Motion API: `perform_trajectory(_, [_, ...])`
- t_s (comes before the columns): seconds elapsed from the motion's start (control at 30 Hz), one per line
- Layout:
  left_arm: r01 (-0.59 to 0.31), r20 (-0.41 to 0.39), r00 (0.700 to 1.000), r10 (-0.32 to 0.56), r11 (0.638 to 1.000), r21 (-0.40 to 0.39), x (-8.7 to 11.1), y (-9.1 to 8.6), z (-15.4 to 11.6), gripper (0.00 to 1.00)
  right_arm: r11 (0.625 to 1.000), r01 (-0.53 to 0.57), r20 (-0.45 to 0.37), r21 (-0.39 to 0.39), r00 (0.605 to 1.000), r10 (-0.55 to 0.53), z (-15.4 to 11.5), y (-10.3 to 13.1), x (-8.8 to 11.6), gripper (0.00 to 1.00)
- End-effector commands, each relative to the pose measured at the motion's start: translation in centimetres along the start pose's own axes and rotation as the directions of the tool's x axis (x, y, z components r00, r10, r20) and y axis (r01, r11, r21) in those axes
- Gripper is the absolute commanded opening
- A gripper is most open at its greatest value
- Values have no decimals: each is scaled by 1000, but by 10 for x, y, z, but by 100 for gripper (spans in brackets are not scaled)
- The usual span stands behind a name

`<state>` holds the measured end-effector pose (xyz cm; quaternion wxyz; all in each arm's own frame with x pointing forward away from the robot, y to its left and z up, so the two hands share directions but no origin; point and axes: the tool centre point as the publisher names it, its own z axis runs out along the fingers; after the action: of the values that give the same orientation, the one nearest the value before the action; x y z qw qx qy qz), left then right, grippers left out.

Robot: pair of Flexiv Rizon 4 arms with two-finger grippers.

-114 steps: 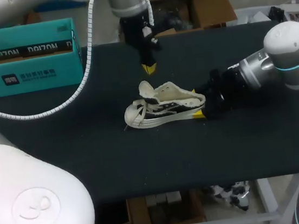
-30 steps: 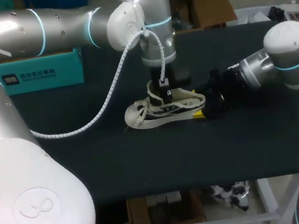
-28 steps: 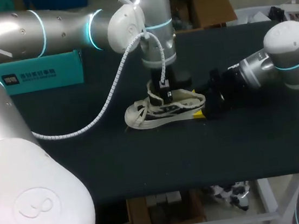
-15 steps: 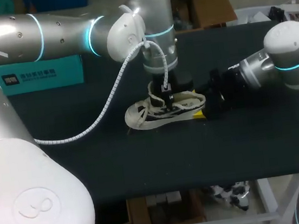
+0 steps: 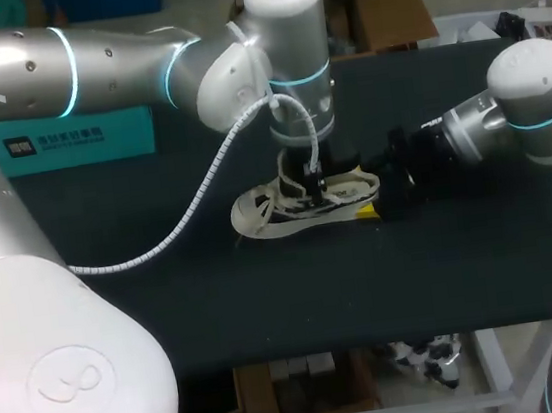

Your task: Open the shoe tongue, take the insole out of the shoe, put the insole back into the shoe, and pack the shoe into the shoebox

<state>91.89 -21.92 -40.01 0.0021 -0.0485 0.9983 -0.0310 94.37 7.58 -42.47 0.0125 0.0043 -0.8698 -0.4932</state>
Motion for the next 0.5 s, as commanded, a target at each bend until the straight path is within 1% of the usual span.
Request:
perform_trajectory(0.03, [6,52,999,-7,1000,14,-5,-2,71,27,1000,-1,-2,-3,1000,1,2,-2,-3,0])
perform_trajectory(0.13, [0,93,996,-2,1000,15,-17,2,82,25,1000,-1,-2,-3,1000,1,2,-2,-3,0])
perform_trajectory(0.23, [-2,134,991,0,1000,15,-26,4,88,23,1000,-1,-2,-3,1000,1,2,-2,-3,0])
perform_trajectory(0.37, [-10,196,981,6,1000,21,-38,5,93,24,1000,-1,-2,-3,1000,1,2,-2,-3,0])
perform_trajectory(0.5, [-26,230,973,23,1000,12,-50,2,100,24,1000,-1,-2,-3,1000,1,2,-2,-3,0])
